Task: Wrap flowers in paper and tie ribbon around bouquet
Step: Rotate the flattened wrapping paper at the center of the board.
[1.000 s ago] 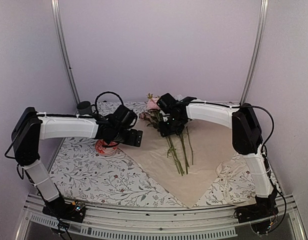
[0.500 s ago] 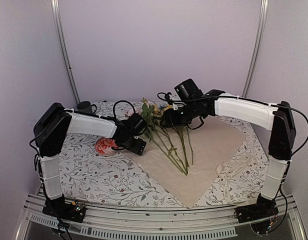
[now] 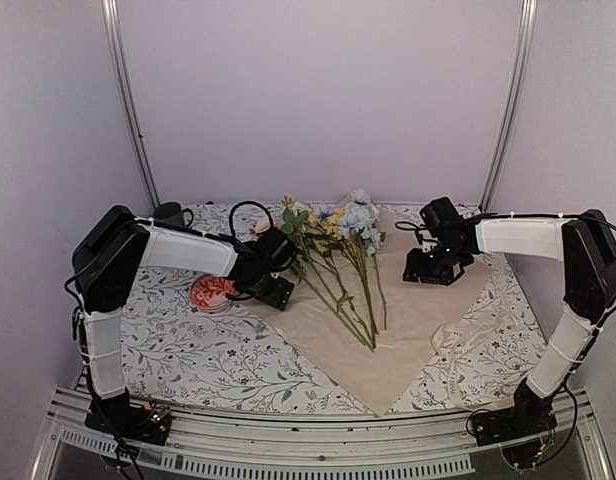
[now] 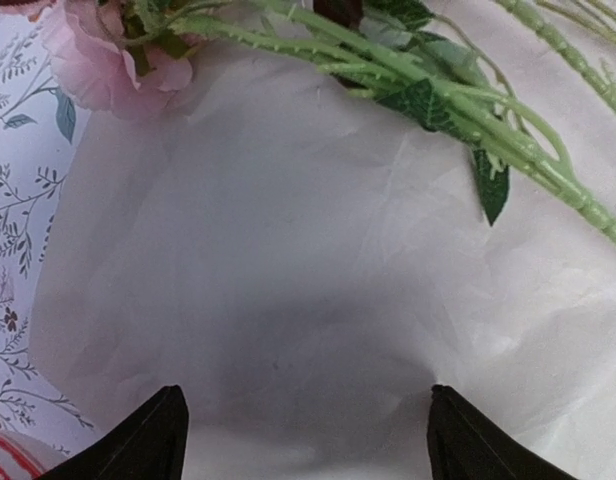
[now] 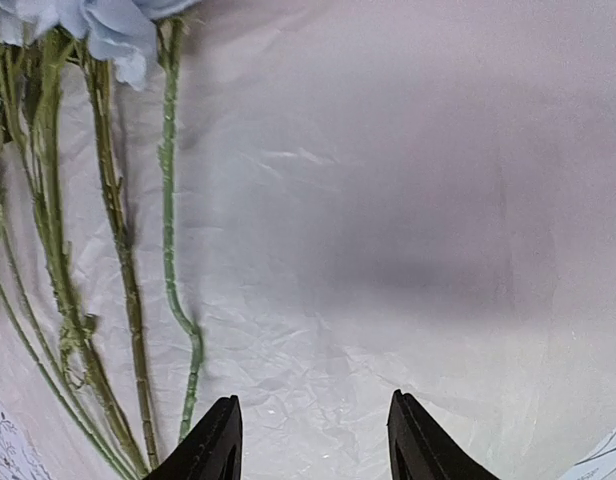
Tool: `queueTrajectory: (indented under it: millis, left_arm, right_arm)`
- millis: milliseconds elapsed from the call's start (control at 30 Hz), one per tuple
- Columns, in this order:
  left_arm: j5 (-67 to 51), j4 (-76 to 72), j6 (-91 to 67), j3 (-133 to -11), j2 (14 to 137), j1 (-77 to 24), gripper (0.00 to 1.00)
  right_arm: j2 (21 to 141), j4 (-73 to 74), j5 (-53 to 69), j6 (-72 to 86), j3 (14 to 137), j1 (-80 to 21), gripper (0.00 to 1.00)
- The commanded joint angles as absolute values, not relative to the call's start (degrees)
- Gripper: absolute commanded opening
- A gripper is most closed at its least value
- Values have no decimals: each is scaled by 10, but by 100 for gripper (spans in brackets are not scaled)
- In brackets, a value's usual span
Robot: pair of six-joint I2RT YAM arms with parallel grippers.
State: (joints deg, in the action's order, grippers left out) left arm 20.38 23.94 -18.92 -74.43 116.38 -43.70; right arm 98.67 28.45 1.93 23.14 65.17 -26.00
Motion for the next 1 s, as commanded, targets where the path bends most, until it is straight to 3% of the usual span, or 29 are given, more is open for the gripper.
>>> queueTrajectory:
  millis: [0,633,967]
  left_arm:
    - [214,274,-195,-698,1195,-411,83]
    - [188,236,-242,-559,1143,-326,82]
    - [192,209,-267,-531,1087,-310,80]
  right_arm:
    - [1017,265,5,216,643,-255,52]
    - [1107,166,135,257,609,-332,51]
    - [1030,209,99,257,606,-335,53]
